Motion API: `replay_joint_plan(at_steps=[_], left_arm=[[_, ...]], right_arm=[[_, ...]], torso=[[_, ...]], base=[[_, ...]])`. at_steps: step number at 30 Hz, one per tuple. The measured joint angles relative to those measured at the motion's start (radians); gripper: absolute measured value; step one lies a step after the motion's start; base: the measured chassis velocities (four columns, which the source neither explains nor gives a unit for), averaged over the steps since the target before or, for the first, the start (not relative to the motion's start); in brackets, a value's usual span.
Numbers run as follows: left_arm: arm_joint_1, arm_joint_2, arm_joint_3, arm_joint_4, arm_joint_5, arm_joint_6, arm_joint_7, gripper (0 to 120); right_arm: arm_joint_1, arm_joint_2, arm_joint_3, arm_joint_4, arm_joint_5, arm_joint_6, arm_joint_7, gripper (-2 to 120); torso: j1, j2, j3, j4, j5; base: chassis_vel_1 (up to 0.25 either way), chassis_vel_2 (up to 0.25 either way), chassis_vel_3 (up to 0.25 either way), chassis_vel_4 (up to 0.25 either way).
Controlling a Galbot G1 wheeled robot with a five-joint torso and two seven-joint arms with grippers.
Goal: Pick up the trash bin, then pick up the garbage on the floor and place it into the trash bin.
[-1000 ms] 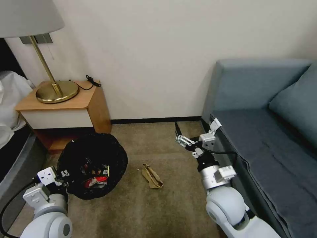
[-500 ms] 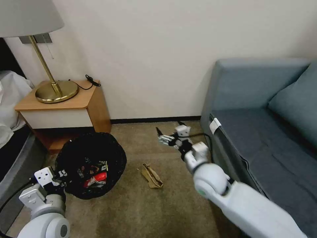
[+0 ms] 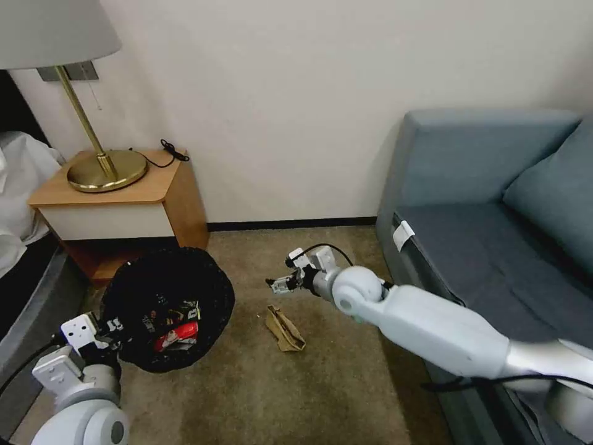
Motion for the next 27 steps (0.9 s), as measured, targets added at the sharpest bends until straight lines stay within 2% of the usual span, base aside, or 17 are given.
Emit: replay_joint_plan(at_steps=[3, 4, 8, 16, 27], left_arm=[[-0.002, -0.001, 0.001, 0.005, 0.000, -0.001, 0.000, 3], [-0.002, -0.001, 0.001, 0.005, 0.000, -0.001, 0.000, 3], [-0.003, 0.000, -0.002, 0.012, 0.001, -0.002, 0.001, 3], [-0.005, 0.000, -0.006, 0.015, -0.001, -0.002, 0.001, 3], [0.005, -0.003, -0.007, 0.024, -0.001, -0.018, 0.004, 3]], right_arm=[[0.029, 0.056, -0.046, -0.089, -0.032, -0.038, -0.089, 100], [0.029, 0.056, -0.046, -0.089, -0.032, -0.038, -0.089, 100], [0.046, 0.147, -0.127, -0.210, -0.092, -0.017, -0.146, 100], [0.039, 0.207, -0.214, -0.354, -0.182, 0.040, -0.199, 100], [-0.014, 0.251, -0.245, -0.531, -0.317, 0.150, -0.235, 100]], torso=[[0.000, 0.000, 0.000, -0.0001, 0.0000], [0.000, 0.000, 0.000, -0.0001, 0.0000], [0.000, 0.000, 0.000, 0.0005, 0.0001], [0.000, 0.000, 0.000, 0.0002, 0.0003], [0.000, 0.000, 0.000, 0.0001, 0.0003]], base=[[0.000, 0.000, 0.000, 0.000], [0.000, 0.000, 0.000, 0.000], [0.000, 0.000, 0.000, 0.000], [0.000, 0.000, 0.000, 0.000], [0.000, 0.000, 0.000, 0.000]])
